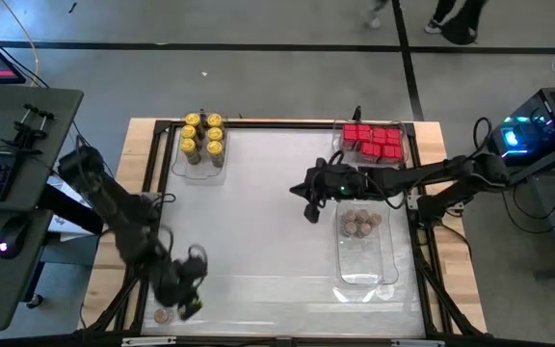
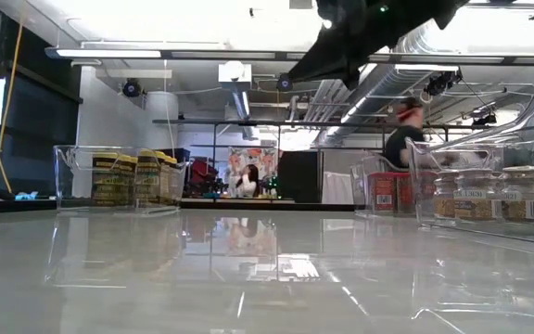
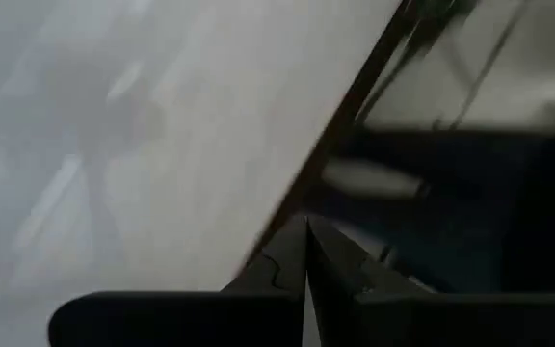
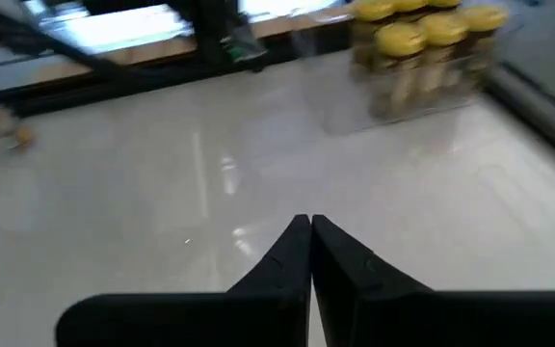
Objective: Sort spices by type
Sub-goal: Put the brown seasoning bottle into the bottom transparent bin
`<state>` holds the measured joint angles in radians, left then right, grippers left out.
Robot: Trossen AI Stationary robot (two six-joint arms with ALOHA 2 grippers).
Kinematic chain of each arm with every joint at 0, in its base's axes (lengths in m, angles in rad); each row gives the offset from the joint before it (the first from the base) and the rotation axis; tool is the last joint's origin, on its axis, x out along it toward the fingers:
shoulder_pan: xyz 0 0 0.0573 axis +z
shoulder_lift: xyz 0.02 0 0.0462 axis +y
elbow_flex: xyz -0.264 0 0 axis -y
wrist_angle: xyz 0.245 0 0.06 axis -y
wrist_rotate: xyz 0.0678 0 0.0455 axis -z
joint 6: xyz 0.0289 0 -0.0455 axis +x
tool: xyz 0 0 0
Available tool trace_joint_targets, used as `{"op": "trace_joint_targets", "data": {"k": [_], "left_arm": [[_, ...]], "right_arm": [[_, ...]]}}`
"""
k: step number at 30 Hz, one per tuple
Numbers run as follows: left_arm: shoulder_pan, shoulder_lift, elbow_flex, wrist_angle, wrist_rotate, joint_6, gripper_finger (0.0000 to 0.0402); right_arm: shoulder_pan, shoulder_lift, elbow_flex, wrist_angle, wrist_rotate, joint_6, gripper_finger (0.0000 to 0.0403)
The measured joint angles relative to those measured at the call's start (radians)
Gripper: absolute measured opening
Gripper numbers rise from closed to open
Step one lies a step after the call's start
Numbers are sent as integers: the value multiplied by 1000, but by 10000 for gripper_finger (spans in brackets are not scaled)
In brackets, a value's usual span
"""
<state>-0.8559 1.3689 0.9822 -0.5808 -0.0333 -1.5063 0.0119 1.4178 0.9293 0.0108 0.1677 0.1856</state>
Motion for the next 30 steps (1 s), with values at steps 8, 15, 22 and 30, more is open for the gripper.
{"op": "trace_joint_targets", "data": {"k": [8,15,22,30], "left_arm": [[-120,119,50,-19,268,-115,0],[-163,129,49,-190,302,-168,0],[-190,132,24,-163,321,-152,0],[-207,195,11,-103,346,-82,0]], "right_arm": [[83,1,-28,-6,-24,38,2],[106,1,-28,-3,31,42,1],[107,1,-28,-3,32,76,1],[106,1,-28,-3,32,85,1]]}}
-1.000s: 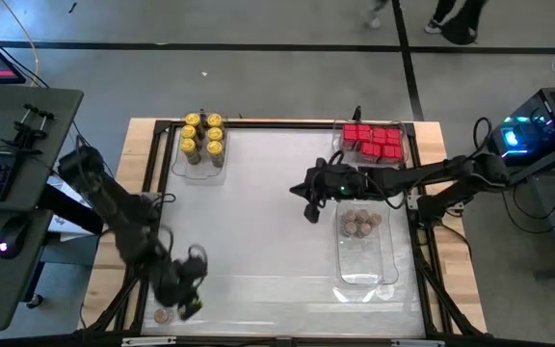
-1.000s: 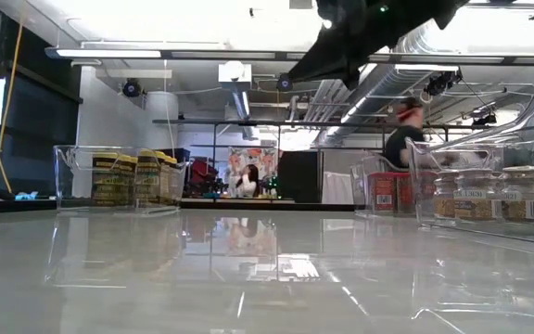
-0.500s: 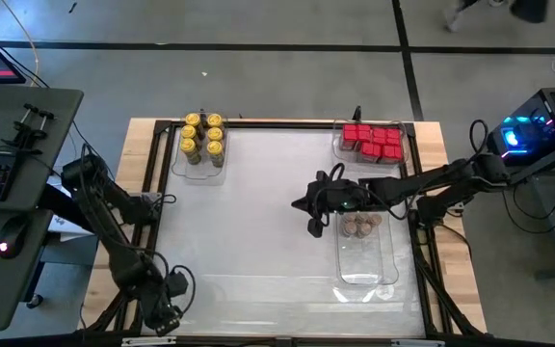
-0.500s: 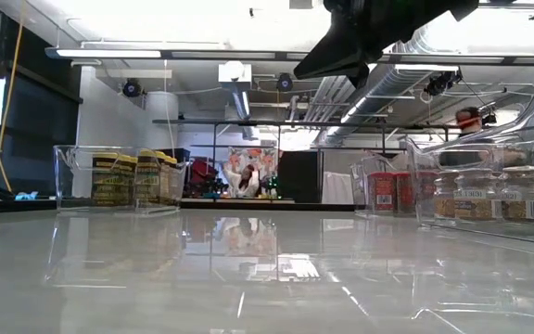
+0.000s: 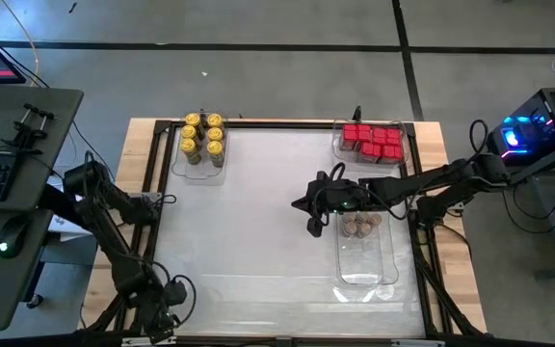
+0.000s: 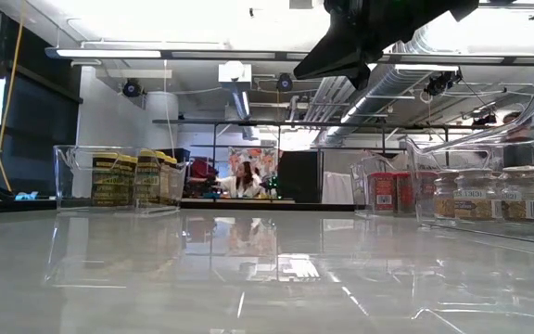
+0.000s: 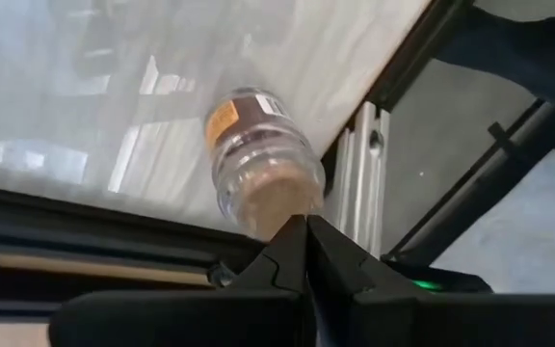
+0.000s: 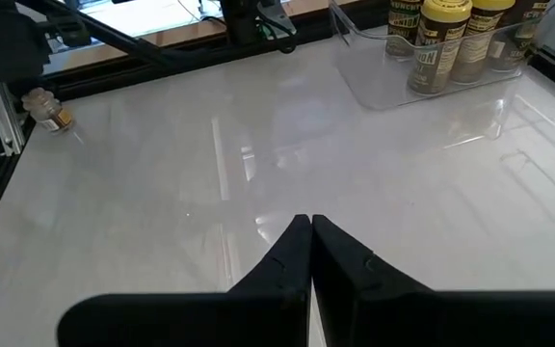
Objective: Sort spices by type
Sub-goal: Put the brown seasoning bottle into the bottom transparent bin
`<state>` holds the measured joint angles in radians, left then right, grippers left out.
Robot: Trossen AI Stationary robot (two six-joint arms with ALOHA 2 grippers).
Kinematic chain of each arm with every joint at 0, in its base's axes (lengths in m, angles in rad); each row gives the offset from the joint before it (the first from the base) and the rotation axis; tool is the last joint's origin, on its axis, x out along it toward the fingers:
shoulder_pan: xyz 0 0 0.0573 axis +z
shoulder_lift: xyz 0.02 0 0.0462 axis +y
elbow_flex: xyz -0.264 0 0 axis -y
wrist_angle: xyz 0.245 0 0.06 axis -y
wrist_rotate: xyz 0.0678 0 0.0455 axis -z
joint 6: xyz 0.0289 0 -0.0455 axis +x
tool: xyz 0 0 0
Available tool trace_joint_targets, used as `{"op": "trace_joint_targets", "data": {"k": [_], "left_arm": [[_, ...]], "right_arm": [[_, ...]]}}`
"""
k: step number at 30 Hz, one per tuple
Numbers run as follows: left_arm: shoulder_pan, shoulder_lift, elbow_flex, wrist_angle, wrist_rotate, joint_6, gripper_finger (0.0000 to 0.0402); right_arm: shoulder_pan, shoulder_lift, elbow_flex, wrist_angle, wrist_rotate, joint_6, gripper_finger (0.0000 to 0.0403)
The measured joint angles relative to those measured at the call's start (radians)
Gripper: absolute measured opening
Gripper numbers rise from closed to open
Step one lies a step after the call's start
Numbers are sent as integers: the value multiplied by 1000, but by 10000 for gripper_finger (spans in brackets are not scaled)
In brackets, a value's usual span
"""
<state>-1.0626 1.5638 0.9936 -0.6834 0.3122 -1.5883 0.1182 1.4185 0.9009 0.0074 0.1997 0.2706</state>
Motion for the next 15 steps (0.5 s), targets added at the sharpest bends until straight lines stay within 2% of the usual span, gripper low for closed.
{"op": "trace_joint_targets", "data": {"k": [9,15], "left_arm": [[3,40,5,6,-6,31,0],[99,38,5,-7,-181,155,0]], "right_arm": [[0,0,0,3,0,-9,0],[-1,0,0,31,0,-9,0]]}}
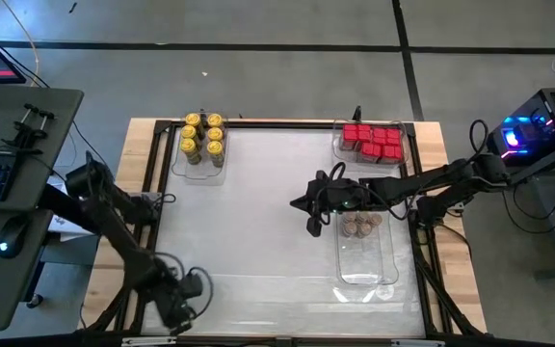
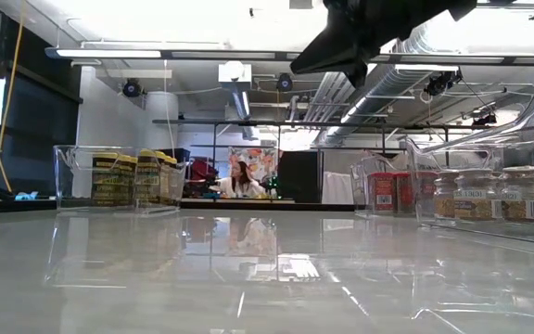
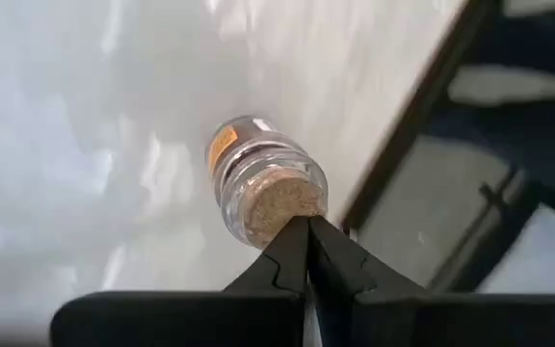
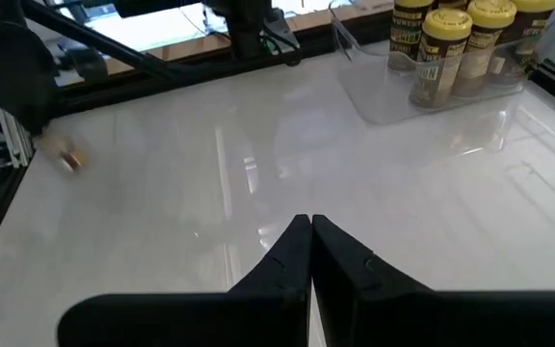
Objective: Sort spices by type
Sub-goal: Put the brown seasoning bottle into the bottom transparent bin
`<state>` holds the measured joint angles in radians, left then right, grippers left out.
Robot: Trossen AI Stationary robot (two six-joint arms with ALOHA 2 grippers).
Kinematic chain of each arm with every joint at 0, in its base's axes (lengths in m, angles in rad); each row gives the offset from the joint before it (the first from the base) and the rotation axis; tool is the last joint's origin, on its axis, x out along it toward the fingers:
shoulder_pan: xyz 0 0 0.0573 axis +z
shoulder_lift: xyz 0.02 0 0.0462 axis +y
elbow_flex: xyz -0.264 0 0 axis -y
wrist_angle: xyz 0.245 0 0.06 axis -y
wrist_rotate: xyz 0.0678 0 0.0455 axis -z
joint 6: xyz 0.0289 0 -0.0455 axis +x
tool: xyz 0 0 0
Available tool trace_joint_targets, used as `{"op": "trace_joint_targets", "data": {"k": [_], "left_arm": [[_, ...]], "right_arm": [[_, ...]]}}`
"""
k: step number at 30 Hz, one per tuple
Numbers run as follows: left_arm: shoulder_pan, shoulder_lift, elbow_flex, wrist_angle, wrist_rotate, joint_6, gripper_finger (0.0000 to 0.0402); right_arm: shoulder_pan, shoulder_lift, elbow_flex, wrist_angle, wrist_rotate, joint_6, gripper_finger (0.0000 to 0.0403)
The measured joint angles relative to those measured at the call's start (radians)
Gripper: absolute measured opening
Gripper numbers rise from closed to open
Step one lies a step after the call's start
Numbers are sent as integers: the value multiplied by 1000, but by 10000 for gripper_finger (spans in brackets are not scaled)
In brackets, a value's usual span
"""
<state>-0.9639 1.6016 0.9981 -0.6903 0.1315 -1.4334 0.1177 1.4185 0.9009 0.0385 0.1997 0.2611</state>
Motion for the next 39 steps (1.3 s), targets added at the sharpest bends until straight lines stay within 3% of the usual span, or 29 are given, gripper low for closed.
{"op": "trace_joint_targets", "data": {"k": [7,11,16,19,24,28,34,39], "left_arm": [[257,2,-2,9,-287,360,0],[451,8,-6,114,-400,624,0],[678,47,-5,380,-354,909,0],[763,39,27,371,-255,987,0],[795,-81,50,254,-250,1110,0],[778,-219,47,140,-337,1101,0],[693,-456,-30,149,-547,941,0],[617,-588,-106,207,-703,789,0]], "right_arm": [[0,0,0,56,-19,2,0],[0,0,0,88,-22,47,0],[0,-6,0,153,-56,78,0],[-2,-38,0,174,-58,53,0],[-28,-105,1,179,-51,11,1],[-61,-118,19,86,-56,75,29],[-119,0,240,-386,-139,-88,155],[-145,163,411,-628,-184,-219,255]]}}
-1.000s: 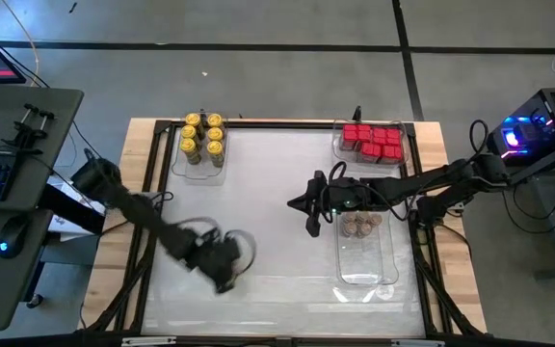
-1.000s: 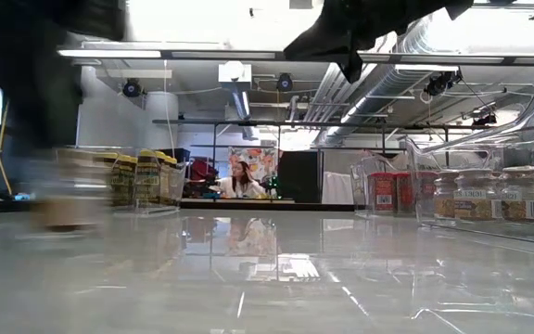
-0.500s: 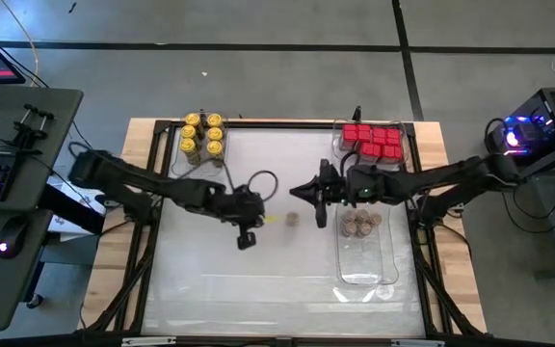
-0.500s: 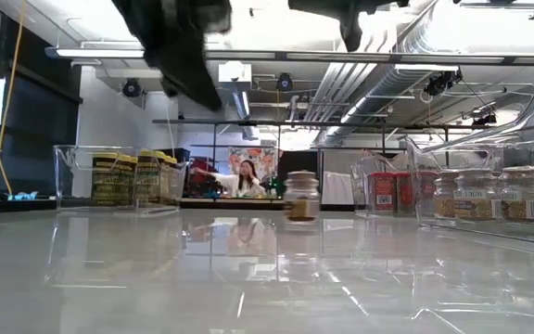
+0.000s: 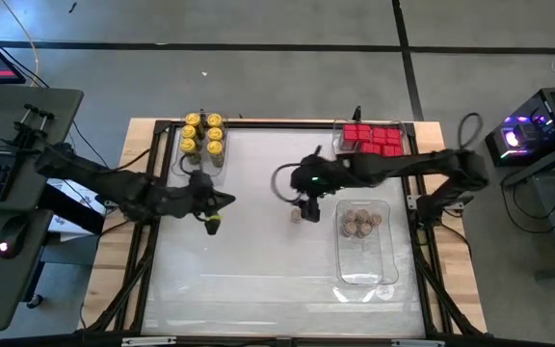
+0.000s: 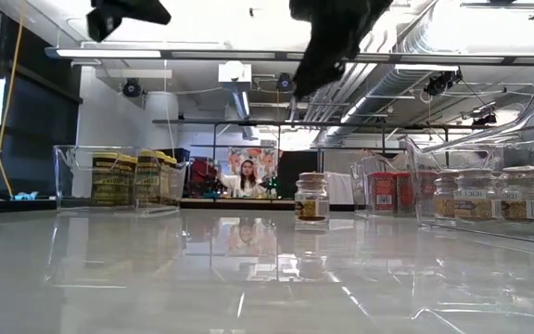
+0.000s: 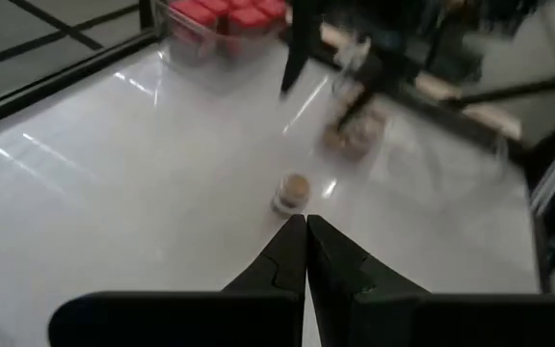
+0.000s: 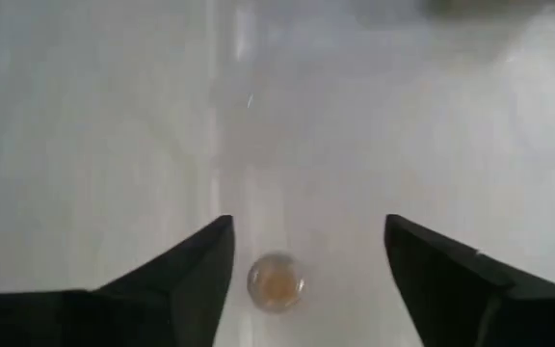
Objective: Sort spices by type
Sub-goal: Put the brown seasoning bottle into the bottom transparent bin
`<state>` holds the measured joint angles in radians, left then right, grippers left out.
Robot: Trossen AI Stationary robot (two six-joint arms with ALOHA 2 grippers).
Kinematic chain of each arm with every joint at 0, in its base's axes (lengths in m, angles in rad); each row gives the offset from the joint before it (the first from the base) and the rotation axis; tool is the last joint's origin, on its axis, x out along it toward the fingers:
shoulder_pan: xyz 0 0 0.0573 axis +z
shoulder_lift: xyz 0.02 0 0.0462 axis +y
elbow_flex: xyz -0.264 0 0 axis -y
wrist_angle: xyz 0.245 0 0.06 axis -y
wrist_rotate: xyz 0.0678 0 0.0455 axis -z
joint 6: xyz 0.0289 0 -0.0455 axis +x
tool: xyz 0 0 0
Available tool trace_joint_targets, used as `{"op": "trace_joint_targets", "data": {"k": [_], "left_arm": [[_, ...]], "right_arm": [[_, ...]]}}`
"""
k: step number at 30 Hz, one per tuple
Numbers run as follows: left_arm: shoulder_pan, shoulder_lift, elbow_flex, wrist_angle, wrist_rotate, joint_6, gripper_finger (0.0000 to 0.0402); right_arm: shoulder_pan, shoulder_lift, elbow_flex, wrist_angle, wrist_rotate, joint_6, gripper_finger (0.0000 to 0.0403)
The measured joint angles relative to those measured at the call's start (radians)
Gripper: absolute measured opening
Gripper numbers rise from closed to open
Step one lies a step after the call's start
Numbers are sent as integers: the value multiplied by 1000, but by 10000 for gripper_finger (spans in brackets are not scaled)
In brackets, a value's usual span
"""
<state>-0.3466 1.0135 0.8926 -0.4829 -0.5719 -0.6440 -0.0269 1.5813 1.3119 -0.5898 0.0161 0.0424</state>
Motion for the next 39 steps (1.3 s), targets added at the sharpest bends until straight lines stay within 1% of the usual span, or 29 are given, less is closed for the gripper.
{"op": "trace_joint_targets", "data": {"k": [3,6,12,20,25,27,29,33,37,39], "left_arm": [[-42,-35,-32,70,-49,-44,0],[-72,-47,-51,128,-70,-53,0],[-105,-35,-53,175,-114,-53,0],[-108,-26,-53,168,-116,-43,0],[-113,-25,-53,157,-97,-27,0],[-113,-25,-53,152,-95,-24,0],[-112,-25,-53,142,-99,-23,0],[-112,-25,-53,110,-104,-20,0],[-112,-25,-53,77,-111,4,0],[-112,-25,-53,75,-134,30,0]], "right_arm": [[-2,94,55,-86,-75,-94,283],[0,172,69,-130,-114,-177,291],[-2,263,65,-123,-122,-182,291],[0,346,65,-120,-130,-145,291],[1,378,65,-114,-116,-110,289],[1,386,65,-118,-93,-94,278],[1,386,64,-118,-79,-91,254],[1,382,77,-149,-38,-85,172],[-2,371,120,-166,-48,-50,171],[-2,342,152,-189,-46,-51,171]]}}
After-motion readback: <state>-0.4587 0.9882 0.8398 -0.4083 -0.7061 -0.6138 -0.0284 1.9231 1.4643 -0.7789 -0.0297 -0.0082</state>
